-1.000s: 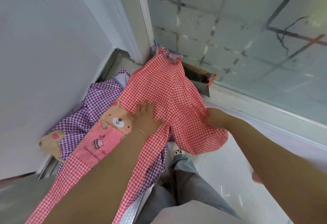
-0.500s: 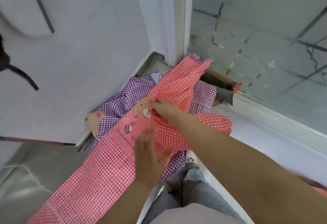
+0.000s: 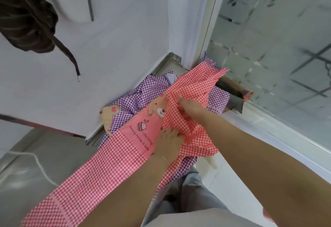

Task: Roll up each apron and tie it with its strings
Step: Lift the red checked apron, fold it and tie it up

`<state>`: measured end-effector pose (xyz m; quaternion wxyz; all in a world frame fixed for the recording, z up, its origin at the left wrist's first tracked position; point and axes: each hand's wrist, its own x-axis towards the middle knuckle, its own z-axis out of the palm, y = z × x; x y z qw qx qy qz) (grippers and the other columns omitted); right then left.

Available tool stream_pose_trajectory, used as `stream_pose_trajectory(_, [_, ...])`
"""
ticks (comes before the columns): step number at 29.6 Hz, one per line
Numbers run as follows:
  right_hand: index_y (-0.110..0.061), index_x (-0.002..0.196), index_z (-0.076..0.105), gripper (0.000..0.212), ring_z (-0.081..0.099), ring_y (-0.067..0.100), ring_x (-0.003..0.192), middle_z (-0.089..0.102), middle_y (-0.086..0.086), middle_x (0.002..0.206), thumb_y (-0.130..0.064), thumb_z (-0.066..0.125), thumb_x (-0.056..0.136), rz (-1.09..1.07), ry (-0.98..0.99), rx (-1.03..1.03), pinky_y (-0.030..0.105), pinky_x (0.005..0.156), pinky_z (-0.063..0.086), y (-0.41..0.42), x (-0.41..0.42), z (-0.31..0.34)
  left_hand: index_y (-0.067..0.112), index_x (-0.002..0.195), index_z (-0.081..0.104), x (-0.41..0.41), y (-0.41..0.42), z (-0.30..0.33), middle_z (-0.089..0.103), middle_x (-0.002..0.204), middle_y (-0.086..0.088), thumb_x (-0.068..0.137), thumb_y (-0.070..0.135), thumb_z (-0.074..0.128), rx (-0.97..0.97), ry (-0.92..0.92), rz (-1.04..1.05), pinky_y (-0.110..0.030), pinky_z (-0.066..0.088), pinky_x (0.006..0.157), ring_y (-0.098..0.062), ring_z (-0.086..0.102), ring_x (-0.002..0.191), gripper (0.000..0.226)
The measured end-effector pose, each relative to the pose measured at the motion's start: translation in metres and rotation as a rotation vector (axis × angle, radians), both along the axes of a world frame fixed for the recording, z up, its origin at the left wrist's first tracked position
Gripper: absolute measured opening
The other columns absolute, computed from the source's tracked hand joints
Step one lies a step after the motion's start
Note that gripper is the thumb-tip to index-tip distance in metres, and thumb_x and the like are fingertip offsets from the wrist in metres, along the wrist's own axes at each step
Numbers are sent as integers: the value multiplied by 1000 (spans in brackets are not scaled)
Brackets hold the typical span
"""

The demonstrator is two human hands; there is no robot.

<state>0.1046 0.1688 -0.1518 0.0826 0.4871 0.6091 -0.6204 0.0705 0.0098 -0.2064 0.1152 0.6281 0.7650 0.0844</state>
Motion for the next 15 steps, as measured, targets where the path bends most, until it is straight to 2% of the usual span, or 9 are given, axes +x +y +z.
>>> stream_pose_trajectory(2, [-8,139,46,63,44,32,130,45,14,145,-54,25,100,116,-74,191,42,113,29,7,19,0,16,111,68,-3,-2,2,60,116,-1,95,22,43,23,-268,196,-26,41,95,-21,54,109,30])
stream_pose_trajectory(4, [-8,142,42,67,39,32,135,40,14,149,-55,22,100,170,-137,248,41,115,25,14,40,-4,19,107,66,-10,-11,10,62,109,6,95,11,49,153,-633,560,-16,42,90,-16,58,102,22])
stream_pose_trajectory(6, [-10,145,39,76,37,33,137,38,13,151,-63,16,95,216,-204,160,43,114,25,13,54,-6,16,105,66,-24,-22,12,67,106,3,94,4,51,228,-1151,910,-27,51,93,-18,63,97,22])
stream_pose_trajectory(8, [-12,140,45,84,50,34,125,49,15,142,-70,14,89,196,-182,-35,46,106,38,3,59,-5,8,115,62,-39,-35,13,65,114,-14,88,-5,49,302,-1808,1088,-49,47,99,-28,62,102,33])
stream_pose_trajectory(9, [-13,137,49,86,56,32,116,55,15,135,-73,16,85,174,-114,-126,45,101,44,-7,57,-3,6,117,60,-46,-43,12,63,115,-20,82,-11,47,319,-2017,1137,-52,47,98,-33,59,104,41])
stream_pose_trajectory(10, [-15,134,53,87,59,30,112,60,13,129,-76,19,82,156,-28,-188,44,99,47,-17,52,-1,5,115,62,-52,-52,16,63,114,-20,76,-14,45,332,-2113,1146,-49,49,93,-34,57,103,46])
stream_pose_trajectory(12, [-21,130,56,76,61,19,108,64,1,121,-73,23,86,166,136,-196,39,100,45,-41,36,3,7,116,65,-60,-74,16,62,118,-16,76,-5,53,380,-2143,1115,-45,51,86,-32,54,103,43])
stream_pose_trajectory(13, [-23,128,57,65,60,11,103,63,-7,116,-67,25,92,214,192,-138,34,100,43,-56,25,5,9,122,62,-68,-85,17,58,126,-14,82,8,58,409,-2148,1129,-47,47,93,-32,52,109,40])
stream_pose_trajectory(15, [-26,123,59,51,54,5,97,57,-11,107,-59,33,95,393,192,174,34,100,42,-83,6,7,12,136,50,-81,-107,16,47,143,-14,91,41,52,361,-2145,1202,-54,38,103,-32,47,123,53])
